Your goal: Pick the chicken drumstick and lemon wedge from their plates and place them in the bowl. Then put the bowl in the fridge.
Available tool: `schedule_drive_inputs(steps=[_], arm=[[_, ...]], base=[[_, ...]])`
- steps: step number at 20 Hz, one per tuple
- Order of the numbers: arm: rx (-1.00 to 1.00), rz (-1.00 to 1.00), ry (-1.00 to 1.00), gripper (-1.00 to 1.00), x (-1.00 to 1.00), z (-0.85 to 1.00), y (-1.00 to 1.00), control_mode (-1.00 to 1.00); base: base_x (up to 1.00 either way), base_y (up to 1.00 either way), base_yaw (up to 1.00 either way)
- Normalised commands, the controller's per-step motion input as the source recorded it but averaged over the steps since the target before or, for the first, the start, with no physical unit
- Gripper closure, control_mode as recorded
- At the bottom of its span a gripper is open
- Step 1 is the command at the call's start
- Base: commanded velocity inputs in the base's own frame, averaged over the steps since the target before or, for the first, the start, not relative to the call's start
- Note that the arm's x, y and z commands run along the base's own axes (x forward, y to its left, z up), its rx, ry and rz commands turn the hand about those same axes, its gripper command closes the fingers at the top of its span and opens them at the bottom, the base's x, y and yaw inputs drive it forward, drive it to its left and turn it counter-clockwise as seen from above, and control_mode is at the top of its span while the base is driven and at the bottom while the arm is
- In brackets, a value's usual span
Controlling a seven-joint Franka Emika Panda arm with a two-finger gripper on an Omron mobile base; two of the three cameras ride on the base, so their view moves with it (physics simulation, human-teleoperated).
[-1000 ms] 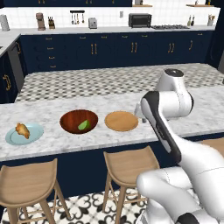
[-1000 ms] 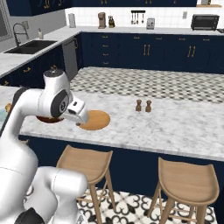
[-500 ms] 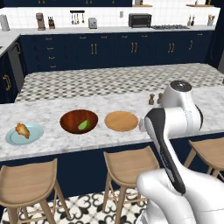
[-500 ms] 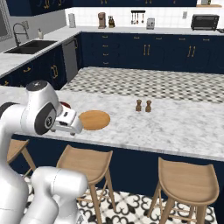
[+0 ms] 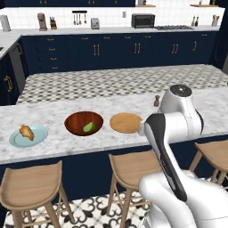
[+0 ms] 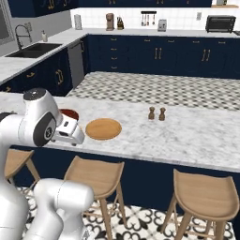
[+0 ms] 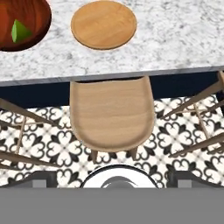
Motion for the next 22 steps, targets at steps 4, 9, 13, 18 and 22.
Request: schedule_drive_inputs(steps=[4,9,13,18,22], arm=[[0.00,0.00,0.00,-1.00,0.00,0.00,0.00,1.00],[0.00,0.00,0.00,-1.00,0.00,0.00,0.00,1.00],[0.00,0.00,0.00,-1.00,0.00,0.00,0.00,1.00],[0.00,0.00,0.00,-1.00,0.00,0.00,0.00,1.00],[0.00,0.00,0.00,-1.00,0.00,0.00,0.00,1.00]], base=[[-0.01,1.00,0.00],[0.00,1.00,0.00],[0.00,0.87,-0.01],[0.00,0.55,-0.01],[0.29,0.20,0.02]])
